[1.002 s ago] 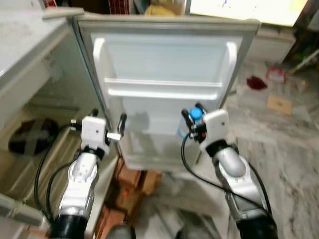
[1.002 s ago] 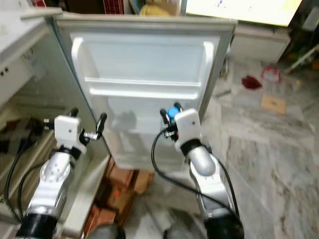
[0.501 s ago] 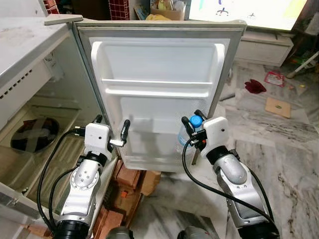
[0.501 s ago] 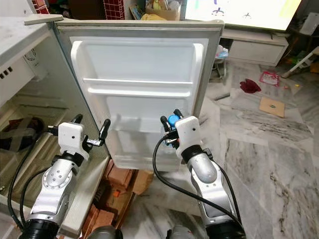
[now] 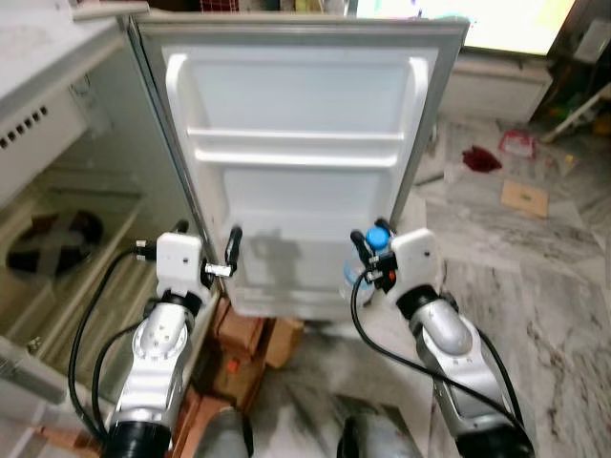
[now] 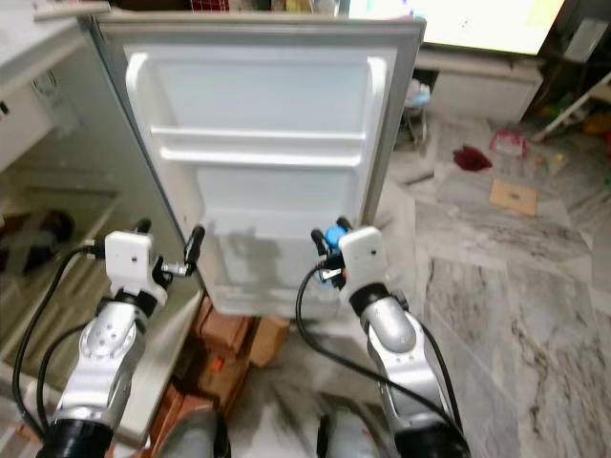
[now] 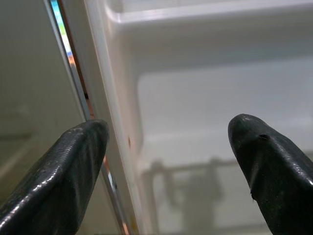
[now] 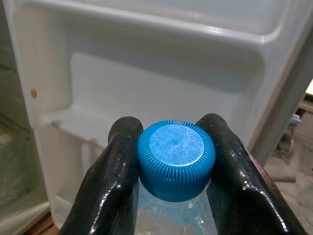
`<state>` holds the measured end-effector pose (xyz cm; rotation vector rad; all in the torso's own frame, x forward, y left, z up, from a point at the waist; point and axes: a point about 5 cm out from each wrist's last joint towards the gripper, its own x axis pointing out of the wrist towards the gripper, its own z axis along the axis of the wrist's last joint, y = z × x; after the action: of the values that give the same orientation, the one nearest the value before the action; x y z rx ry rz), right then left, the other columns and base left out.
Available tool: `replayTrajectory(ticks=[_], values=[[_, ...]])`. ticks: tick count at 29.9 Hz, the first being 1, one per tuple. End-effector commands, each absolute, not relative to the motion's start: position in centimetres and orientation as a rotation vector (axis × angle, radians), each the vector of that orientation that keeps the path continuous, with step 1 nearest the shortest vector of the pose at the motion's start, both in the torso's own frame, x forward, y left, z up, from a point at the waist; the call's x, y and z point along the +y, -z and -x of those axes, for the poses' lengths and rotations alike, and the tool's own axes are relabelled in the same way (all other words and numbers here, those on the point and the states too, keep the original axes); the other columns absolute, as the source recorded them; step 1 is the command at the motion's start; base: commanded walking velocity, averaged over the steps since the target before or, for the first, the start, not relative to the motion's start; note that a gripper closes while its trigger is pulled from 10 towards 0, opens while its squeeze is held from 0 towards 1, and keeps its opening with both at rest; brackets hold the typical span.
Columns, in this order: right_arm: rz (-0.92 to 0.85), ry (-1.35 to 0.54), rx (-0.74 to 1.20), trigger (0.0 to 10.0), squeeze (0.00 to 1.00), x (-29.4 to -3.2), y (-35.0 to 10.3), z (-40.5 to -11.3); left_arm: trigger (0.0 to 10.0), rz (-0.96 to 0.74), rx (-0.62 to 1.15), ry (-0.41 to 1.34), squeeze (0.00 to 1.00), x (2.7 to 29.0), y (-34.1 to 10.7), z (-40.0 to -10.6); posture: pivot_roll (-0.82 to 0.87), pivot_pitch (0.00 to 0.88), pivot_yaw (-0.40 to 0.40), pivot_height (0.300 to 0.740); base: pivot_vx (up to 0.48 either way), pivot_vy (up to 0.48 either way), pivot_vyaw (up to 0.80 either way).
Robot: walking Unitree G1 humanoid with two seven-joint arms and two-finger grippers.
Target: Restocking fridge
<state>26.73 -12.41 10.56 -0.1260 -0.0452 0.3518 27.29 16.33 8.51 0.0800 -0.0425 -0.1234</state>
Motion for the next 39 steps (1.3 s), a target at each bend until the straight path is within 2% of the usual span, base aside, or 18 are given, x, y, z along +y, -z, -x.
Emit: replayTrajectory(ticks=[1, 16, 39], values=[[0.126, -0.338, -0.067, 10.0, 0.0, -12.7, -10.8, -26.9, 10.0, -0.085, -0.033, 0.105, 0.0, 16.7, -8.4, -27.5, 0.0, 0.0, -0.003, 0.635, 0.0, 0.0, 0.0], [0.144, -0.332, -0.078, 10.0, 0.0, -12.8, -10.7, -27.1, 10.0, -0.091, -0.057, 0.137, 0.0, 16.2, -8.7, -27.7, -0.01, 0.002, -0.002, 0.635, 0.0, 0.0, 0.0], [0.177, -0.356, -0.113, 10.0, 0.0, -12.6, -11.1, -27.2, 10.0, -0.076, -0.076, 0.154, 0.0, 15.6, -9.0, -27.9, -0.01, 0.004, -0.003, 0.635, 0.342, 0.0, 0.0]])
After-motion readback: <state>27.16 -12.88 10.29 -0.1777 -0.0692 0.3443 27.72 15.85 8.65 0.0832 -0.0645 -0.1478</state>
